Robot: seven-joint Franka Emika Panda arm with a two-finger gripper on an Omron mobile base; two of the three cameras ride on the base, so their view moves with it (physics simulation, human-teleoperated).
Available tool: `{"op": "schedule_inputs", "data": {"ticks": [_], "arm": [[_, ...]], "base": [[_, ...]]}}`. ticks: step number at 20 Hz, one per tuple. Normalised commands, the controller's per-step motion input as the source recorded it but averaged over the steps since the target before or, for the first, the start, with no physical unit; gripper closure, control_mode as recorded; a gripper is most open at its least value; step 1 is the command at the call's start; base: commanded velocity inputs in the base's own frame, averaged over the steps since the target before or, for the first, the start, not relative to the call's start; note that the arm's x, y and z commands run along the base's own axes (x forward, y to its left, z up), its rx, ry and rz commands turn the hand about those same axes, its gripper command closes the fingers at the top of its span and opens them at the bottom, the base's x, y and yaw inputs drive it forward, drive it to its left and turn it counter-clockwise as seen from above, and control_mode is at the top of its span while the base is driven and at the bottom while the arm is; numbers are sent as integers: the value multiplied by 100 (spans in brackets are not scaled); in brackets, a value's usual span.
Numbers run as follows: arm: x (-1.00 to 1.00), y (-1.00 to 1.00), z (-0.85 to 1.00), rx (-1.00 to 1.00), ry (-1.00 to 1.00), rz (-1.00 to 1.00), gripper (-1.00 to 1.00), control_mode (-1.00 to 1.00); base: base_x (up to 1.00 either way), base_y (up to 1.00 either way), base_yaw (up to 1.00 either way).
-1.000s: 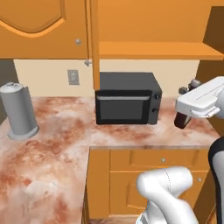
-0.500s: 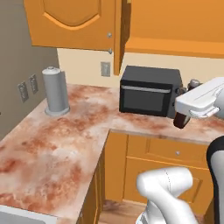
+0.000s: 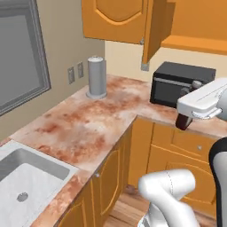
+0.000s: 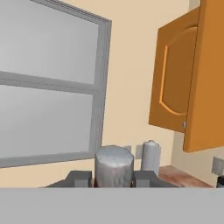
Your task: Collect the paprika, ketchup, and shaker from the cabinet and place them next to the stove.
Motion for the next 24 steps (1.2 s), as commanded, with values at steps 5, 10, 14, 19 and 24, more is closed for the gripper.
{"op": "schedule_inputs", "data": {"ticks": [5,10,14,19,24], "arm": [[0,0,0,0,0,0,100,100],[0,0,0,0,0,0,100,100],[0,0,0,0,0,0,100,100],[0,0,0,0,0,0,100,100],[0,0,0,0,0,0,100,100]], "base": [[-61,0,48],[-32,26,50],[-11,55,53],[-2,57,57],[-3,59,57]]}}
